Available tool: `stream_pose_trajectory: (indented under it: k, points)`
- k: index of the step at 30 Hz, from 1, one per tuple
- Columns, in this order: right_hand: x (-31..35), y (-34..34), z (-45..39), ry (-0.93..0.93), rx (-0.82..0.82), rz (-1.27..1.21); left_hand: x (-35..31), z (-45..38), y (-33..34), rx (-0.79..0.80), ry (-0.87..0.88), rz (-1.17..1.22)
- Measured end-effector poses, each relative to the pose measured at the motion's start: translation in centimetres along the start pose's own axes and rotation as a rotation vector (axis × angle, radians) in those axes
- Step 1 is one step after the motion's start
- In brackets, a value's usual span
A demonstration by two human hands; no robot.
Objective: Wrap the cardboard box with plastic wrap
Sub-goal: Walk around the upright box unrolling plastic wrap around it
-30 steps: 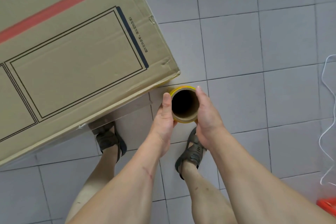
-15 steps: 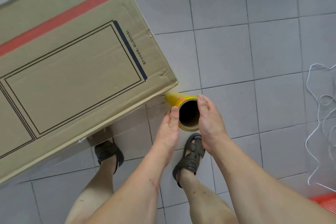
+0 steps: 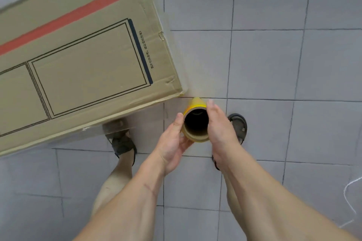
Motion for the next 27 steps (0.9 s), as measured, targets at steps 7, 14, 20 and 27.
stream_pose_trajectory:
  k: [7,14,20,27]
  points:
    - [3.4,-2.0,-0.8,-0.134,0.009,0.348,1.3,-0.2,4.4,-0.162,-0.007,0.270]
    - [3.4,-2.8,-0.8,0.080,0.147,0.078,-1.6,-2.4,5.4,-0.155,0.030,0.115]
    - [2.9,-2.9,-2.2,0.083,0.091,0.019,-1.0,-2.4,6.1,-0.071,0.022,0.244]
    - [9.9,-1.6,-0.3,-0.068,-0.065,0.413,-1.7,-2.8,8.2,-0.008,-0.040,0.560]
Point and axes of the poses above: each hand's wrist, its own z-axis away from the middle knuckle, its own y-axis out of the palm, x = y × z, the point moved 7 cm from there along -z, towards the middle knuckle, and after that the axes turned 11 degrees about y, right-handed, at the moved point
